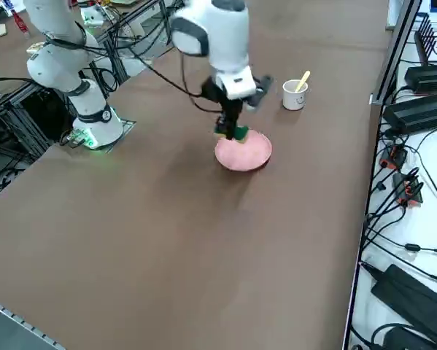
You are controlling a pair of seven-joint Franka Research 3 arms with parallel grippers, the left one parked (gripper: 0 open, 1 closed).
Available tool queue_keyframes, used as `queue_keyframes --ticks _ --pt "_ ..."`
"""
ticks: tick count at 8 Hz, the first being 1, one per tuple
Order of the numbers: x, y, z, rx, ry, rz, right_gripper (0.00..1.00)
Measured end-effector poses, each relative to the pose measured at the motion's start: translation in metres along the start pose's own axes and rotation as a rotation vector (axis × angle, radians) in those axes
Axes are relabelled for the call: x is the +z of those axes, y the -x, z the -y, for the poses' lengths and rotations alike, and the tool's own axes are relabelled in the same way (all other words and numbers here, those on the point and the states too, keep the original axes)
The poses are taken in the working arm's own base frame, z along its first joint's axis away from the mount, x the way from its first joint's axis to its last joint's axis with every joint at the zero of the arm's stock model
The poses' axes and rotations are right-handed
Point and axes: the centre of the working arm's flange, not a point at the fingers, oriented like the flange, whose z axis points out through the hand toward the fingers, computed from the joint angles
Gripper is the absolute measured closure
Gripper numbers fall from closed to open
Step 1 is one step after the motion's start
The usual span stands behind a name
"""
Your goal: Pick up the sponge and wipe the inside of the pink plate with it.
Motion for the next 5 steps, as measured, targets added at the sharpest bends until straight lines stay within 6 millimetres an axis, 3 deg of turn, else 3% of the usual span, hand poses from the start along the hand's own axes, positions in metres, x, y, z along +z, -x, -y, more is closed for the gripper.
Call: queue_keyframes --ticks 1,3,4,5 --pt "-0.005 0.015 -0.045 -0.025 -0.010 0.013 0.91" --pt "0.020 0.048 -0.123 -0.018 -0.039 0.047 0.91" --pt "0.040 0.061 -0.142 0.000 -0.045 0.055 0.91" --pt "0.063 0.071 -0.148 0.001 -0.030 0.055 0.91"
